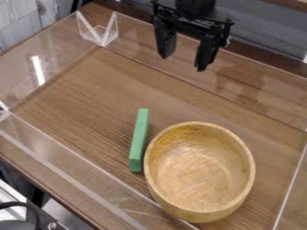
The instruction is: Put the green block in the brown bowl
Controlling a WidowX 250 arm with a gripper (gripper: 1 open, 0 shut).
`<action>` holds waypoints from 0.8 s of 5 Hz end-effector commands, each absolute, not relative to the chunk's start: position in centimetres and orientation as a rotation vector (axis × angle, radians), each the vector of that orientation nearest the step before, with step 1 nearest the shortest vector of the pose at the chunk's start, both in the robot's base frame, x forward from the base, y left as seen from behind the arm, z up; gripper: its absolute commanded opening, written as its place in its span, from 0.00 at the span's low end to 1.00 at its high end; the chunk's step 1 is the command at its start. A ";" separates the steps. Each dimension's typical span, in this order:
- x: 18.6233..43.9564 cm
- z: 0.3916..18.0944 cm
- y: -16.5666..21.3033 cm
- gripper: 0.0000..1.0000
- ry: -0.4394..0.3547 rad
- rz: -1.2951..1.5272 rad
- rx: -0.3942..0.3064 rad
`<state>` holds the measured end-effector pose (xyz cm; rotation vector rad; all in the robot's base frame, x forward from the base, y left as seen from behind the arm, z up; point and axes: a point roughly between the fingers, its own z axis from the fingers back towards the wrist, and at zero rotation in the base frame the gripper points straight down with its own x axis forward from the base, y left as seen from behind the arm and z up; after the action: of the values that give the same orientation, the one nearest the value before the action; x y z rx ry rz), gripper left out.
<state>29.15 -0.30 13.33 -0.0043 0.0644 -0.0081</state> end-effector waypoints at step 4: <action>21.9 9.8 3.7 1.00 0.009 0.270 -0.052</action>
<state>21.45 3.47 8.85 -0.0553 0.0542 0.2616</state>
